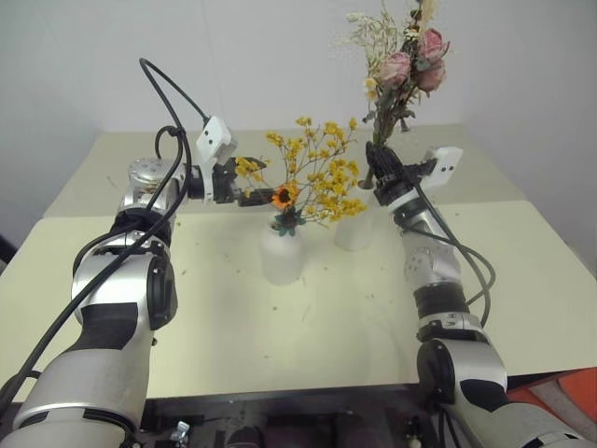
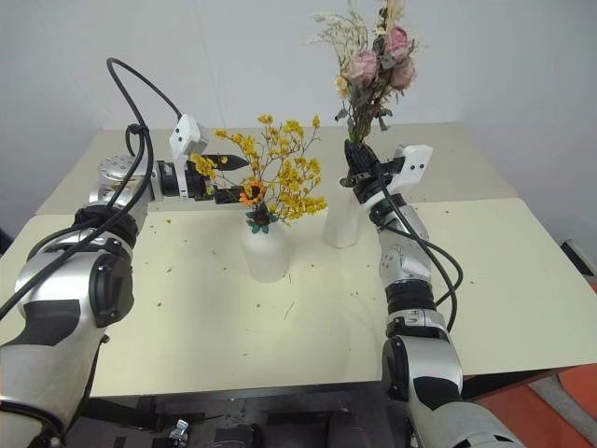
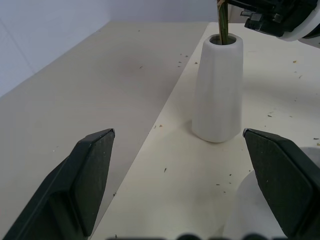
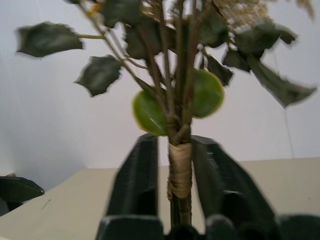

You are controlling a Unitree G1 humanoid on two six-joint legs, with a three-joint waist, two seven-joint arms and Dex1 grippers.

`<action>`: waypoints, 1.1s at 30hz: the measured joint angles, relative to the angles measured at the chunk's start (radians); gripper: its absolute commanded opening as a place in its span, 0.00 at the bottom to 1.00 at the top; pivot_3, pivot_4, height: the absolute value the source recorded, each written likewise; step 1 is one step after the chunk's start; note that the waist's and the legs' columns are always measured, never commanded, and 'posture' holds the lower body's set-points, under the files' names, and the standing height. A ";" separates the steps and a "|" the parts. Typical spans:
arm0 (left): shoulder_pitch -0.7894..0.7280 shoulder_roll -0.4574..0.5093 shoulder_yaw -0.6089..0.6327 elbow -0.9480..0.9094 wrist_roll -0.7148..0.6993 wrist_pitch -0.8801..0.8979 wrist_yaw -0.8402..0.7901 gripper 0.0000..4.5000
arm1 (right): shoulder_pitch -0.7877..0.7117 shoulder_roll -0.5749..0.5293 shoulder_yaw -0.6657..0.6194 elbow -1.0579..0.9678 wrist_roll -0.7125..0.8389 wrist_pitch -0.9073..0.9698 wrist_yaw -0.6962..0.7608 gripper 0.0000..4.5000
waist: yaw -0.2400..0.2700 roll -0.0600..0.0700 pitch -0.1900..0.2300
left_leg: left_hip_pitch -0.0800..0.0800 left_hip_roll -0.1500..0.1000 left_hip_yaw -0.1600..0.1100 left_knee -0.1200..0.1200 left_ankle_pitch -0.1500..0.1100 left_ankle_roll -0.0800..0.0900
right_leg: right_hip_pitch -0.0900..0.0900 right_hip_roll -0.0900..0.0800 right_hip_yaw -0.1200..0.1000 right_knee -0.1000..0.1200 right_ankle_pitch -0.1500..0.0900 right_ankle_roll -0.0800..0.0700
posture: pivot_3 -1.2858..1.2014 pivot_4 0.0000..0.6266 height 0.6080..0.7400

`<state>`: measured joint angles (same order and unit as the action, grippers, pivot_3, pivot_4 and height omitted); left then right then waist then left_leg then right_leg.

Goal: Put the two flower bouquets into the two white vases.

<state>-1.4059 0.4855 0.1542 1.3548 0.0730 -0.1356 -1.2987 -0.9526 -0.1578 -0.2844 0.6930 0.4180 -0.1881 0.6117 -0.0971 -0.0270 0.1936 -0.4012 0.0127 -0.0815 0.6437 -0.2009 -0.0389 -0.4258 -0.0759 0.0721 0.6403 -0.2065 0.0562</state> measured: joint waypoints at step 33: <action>0.061 0.140 0.060 -0.035 -0.095 -0.052 -0.245 1.00 | 0.766 -0.489 -0.137 -0.948 0.245 0.483 0.133 0.99 | 0.014 0.000 0.000 | 0.002 0.000 0.001 0.000 0.000 0.000 | 0.003 0.000 0.001 -0.006 -0.005 0.008 | 0.52 0.24 1.00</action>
<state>-1.3452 0.6260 0.2137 1.3200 -0.0223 -0.1875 -1.5442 -0.1863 -0.6473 -0.4211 -0.2547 0.6626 0.2954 0.7449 -0.0834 -0.0275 0.1938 -0.3992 0.0130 -0.0810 0.6441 -0.2010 -0.0389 -0.4232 -0.0758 0.0726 0.6339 -0.2117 0.0640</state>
